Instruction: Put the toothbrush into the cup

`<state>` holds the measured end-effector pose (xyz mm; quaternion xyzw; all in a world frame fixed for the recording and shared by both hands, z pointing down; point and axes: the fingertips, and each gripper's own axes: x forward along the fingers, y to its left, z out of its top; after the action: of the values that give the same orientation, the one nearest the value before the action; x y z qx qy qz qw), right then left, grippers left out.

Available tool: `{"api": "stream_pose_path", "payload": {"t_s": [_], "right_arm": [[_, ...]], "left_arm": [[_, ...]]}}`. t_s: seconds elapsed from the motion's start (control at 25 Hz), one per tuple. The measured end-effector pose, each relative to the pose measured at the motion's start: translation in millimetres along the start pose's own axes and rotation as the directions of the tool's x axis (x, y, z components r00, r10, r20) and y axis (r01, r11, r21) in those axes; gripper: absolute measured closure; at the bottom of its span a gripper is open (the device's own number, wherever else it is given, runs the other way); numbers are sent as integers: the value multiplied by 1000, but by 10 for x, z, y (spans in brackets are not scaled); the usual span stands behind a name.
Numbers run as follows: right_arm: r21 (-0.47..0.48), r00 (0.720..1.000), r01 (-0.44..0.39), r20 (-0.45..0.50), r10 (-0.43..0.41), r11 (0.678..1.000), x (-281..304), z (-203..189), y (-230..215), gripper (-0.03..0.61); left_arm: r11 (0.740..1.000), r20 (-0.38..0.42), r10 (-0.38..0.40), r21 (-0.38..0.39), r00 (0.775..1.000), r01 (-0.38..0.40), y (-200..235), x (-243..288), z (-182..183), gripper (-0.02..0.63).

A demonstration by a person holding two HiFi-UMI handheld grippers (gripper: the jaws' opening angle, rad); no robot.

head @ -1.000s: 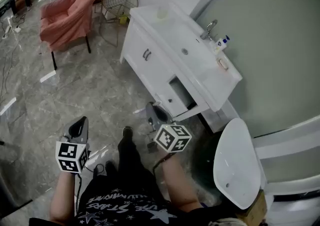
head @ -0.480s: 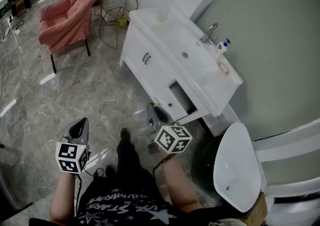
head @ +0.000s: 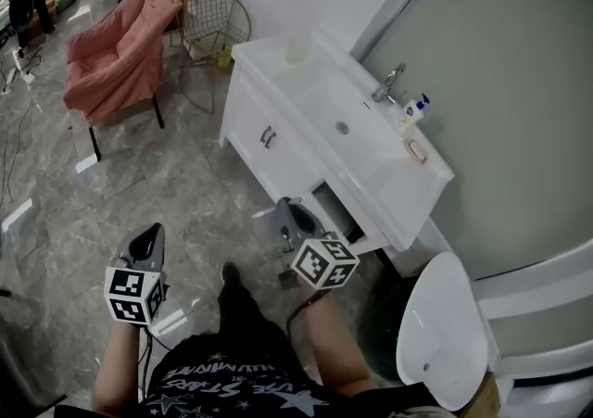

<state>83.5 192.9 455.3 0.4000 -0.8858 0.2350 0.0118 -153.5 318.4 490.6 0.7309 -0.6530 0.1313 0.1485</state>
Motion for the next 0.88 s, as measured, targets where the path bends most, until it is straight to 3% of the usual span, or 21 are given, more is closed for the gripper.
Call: {"api": "stream_pose_path", "payload": {"t_s": [0.24,0.52,0.88], "right_arm": [[17,1000,-15,16,15,1000,643,422,-454,552],[22,999,-43,1,43,999,1357,921,-992,552],[37,999,-32,25,31,999,1724,1342,-1712,552]], "left_arm": [[1000,-30,11,-26,1000,-12,71,666,272,604],[999,-16,34,-3,999,-34,127,1547,789,604],[999,2,27,31,1000,-27,1,2357,1168,604]]}}
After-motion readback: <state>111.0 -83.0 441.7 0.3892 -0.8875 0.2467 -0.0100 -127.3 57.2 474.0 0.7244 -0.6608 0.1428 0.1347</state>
